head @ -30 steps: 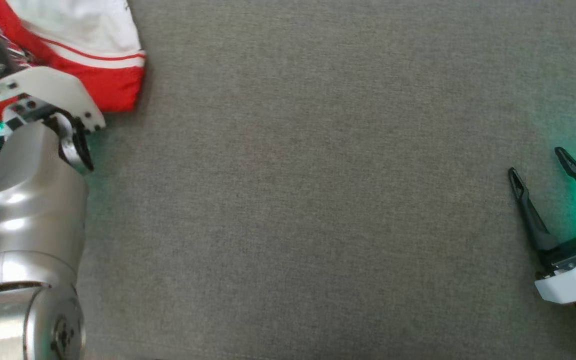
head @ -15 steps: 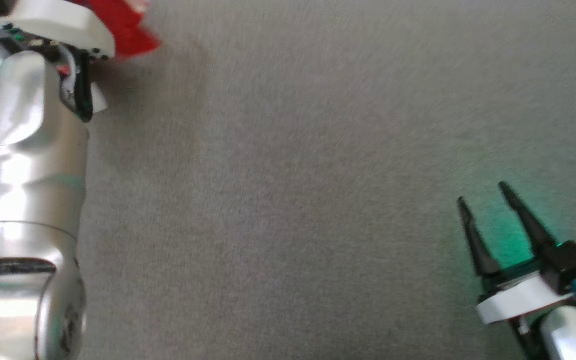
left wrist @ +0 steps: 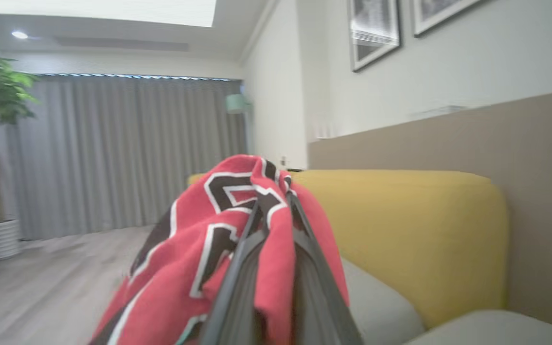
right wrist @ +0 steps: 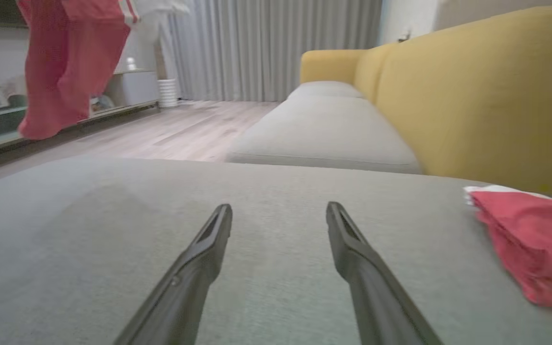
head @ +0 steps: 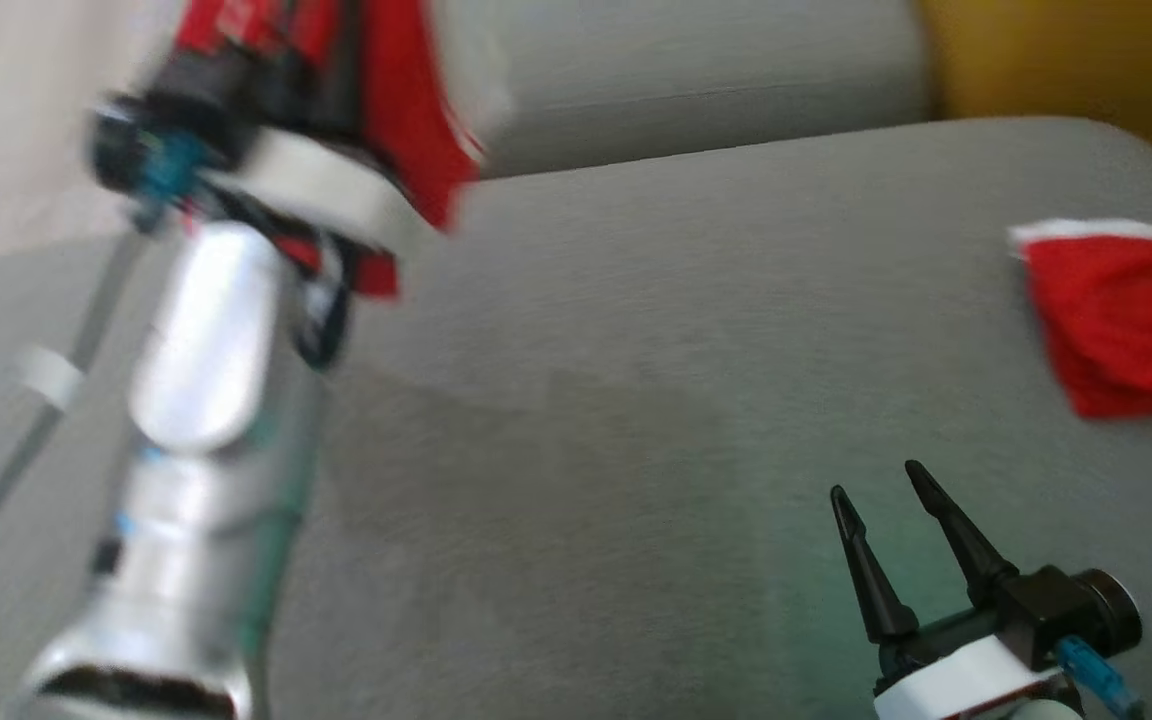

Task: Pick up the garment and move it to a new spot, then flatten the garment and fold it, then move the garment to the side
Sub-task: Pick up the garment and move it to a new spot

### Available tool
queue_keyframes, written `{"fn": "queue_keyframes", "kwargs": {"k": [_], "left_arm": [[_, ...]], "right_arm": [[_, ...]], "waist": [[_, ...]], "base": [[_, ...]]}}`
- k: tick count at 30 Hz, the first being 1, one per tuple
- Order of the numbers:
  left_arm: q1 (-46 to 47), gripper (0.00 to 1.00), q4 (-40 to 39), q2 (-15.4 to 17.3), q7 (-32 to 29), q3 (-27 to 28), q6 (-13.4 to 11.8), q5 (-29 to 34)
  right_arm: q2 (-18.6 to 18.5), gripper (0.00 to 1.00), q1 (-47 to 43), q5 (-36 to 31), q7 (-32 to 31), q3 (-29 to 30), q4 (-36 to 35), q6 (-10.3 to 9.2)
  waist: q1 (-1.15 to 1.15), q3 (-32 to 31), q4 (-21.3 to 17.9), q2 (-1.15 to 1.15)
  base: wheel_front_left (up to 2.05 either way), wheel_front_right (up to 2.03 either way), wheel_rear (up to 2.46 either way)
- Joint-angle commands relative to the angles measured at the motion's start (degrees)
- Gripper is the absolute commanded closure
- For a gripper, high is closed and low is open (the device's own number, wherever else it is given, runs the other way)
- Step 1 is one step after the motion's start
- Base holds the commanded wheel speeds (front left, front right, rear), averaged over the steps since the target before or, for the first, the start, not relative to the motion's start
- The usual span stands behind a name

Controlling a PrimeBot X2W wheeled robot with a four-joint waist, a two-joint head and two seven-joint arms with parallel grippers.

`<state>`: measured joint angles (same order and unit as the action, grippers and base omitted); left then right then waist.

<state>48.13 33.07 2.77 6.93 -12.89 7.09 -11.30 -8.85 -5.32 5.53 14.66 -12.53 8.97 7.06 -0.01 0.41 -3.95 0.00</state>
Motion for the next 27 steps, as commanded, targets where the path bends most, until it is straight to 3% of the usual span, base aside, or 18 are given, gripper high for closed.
{"fn": "queue_keyframes", "kwargs": {"k": [1,6,13,14,15,16,17,21,27], "left_arm": [[-0.66,1.00,-3.25,1.29,-0.99,0.33,0.12,-0.42],[-9.96,1.00,-6.26,0.40,-1.56,-4.49,0.09,-2.73],[-17.33,1.00,1.49,0.13,3.72,-15.79,-1.30,-8.66],[-17.52,0.88,3.47,0.13,4.62,-16.96,-1.63,-9.77],[-17.42,0.67,5.43,0.12,5.46,-18.34,-2.30,-9.85],[-17.20,0.20,7.16,0.12,6.24,-19.69,-3.09,-9.46],[-17.19,0.00,8.23,0.12,6.90,-20.37,-4.07,-9.91],[-17.61,0.00,7.66,0.12,7.94,-22.03,-7.35,-11.15],[-25.72,0.00,-7.27,0.11,8.05,-19.50,-16.28,-4.72]], "right_arm": [[-0.15,0.00,1.55,-0.09,0.34,-1.13,-1.98,0.43],[0.34,0.00,1.99,0.11,0.34,-0.92,-2.27,0.43],[1.45,0.00,4.42,0.34,0.34,-2.55,-1.99,0.43],[1.66,0.00,4.97,0.33,0.34,-2.87,-1.84,0.43],[1.87,0.00,5.54,0.29,0.34,-3.20,-1.66,0.43],[2.09,0.00,6.06,0.26,0.34,-3.50,-1.41,0.43],[2.29,0.00,6.47,0.28,0.34,-3.76,-1.02,0.43],[2.74,0.00,6.95,0.42,0.34,-3.77,0.08,0.43],[3.64,0.00,4.71,0.57,0.34,-1.14,1.89,0.43]], "waist": [[0.01,-3.06,-7.14,0.00],[0.01,-1.38,-11.27,0.00],[0.01,3.86,-14.26,0.00],[0.01,4.53,-14.45,0.00],[0.01,5.14,-14.63,0.00],[0.01,5.59,-14.71,0.00],[0.01,5.83,-14.62,0.00],[0.01,5.32,-13.21,0.00],[0.01,0.31,-7.23,0.00]], "base": [[0.00,0.00,0.00],[0.00,0.00,0.00],[0.00,0.00,0.00],[0.00,0.00,0.00],[0.00,0.00,0.00],[0.00,0.00,0.00],[0.00,0.00,0.00],[0.00,0.00,0.00],[0.00,0.00,0.00]]}}
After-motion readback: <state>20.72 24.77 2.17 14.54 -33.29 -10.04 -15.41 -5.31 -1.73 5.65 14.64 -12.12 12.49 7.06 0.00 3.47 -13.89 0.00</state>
